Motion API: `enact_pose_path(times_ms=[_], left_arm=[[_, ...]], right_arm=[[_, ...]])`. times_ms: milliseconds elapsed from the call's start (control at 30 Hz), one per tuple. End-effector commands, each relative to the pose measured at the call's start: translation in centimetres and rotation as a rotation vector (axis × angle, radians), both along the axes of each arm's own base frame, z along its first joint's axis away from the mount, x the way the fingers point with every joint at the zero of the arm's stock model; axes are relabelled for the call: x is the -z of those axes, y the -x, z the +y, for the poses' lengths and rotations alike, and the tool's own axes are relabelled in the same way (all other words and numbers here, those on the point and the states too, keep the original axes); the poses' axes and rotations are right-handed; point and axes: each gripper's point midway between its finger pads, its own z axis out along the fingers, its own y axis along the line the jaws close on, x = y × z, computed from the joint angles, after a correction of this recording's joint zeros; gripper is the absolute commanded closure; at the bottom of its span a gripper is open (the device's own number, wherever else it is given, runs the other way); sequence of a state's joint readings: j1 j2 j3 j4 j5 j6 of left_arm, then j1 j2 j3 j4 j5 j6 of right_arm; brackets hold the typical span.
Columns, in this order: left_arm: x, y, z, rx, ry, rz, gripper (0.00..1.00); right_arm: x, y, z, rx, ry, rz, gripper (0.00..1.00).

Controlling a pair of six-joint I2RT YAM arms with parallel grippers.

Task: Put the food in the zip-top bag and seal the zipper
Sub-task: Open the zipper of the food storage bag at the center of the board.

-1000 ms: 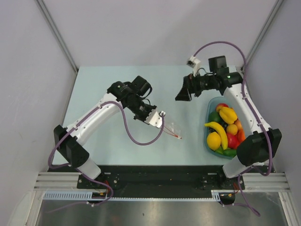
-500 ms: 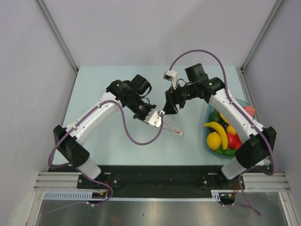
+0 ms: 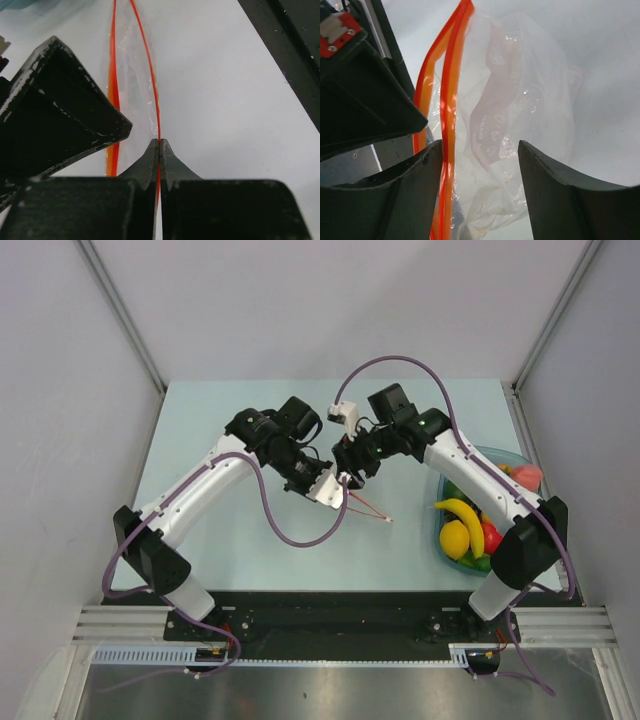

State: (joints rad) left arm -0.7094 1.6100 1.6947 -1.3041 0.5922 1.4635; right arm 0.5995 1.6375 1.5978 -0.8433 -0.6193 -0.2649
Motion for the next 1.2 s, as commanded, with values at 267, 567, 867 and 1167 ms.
enact_pose_path(times_ms=[267, 567, 867, 1167], left_arm=[[-2.0, 0.3, 2.3, -0.048, 0.043, 0.001, 1.0], [-5.3, -6.1, 3.5, -0.446, 0.256, -0.012, 1.0], [-6.3, -9.8, 4.8, -1.054, 0.506, 0.246, 0.51], [-4.4, -11.8, 5.7, -1.54, 0.692, 0.567, 0.26]], right_arm=[[-2.0, -6.6, -5.4, 0.285, 0.003, -0.068, 1.0], [-3.8, -8.5, -6.9, 0.49, -0.289, 0.187, 1.0], [-5.2, -10.4, -3.9, 0.632, -0.422, 0.217, 1.0], [-4.3, -11.3, -1.7, 0.735, -0.461, 0.313, 1.0]])
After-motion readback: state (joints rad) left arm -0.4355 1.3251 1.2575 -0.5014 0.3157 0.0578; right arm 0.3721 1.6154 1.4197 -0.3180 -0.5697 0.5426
